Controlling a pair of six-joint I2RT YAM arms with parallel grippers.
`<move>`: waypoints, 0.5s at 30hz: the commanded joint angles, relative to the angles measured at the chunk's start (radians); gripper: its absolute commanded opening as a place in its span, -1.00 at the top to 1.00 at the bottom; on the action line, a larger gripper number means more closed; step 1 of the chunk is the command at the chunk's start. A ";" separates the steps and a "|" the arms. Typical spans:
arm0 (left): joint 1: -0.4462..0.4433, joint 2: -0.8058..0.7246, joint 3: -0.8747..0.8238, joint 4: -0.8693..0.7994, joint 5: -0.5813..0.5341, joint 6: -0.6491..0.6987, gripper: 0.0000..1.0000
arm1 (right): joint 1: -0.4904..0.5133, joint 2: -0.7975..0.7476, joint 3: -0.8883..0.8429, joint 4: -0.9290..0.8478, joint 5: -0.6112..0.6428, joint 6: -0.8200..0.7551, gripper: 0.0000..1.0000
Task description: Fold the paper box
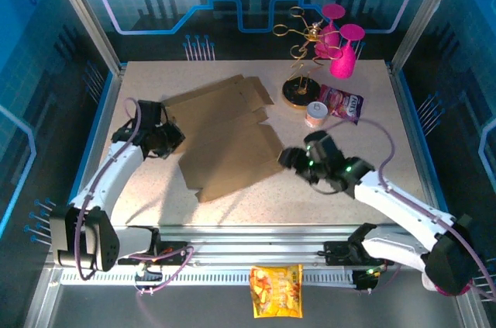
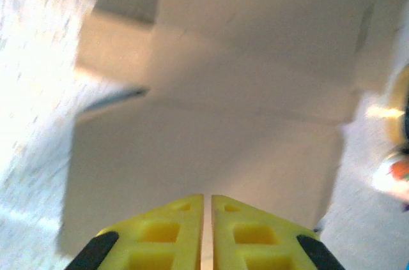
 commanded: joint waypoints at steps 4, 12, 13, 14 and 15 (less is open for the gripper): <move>0.002 0.139 -0.101 0.056 0.163 0.005 0.91 | 0.139 0.104 -0.130 0.309 -0.017 0.329 -0.30; -0.003 0.294 -0.172 0.215 0.240 -0.026 0.95 | 0.205 0.349 -0.204 0.722 0.031 0.438 -0.23; -0.004 0.308 -0.171 0.219 0.243 -0.025 0.95 | 0.206 0.385 -0.199 0.771 0.030 0.443 -0.20; -0.005 0.320 -0.171 0.220 0.244 -0.023 0.96 | 0.207 0.412 -0.188 0.804 0.030 0.445 -0.18; -0.005 0.328 -0.174 0.223 0.247 -0.021 0.97 | 0.209 0.440 -0.177 0.839 0.032 0.443 -0.16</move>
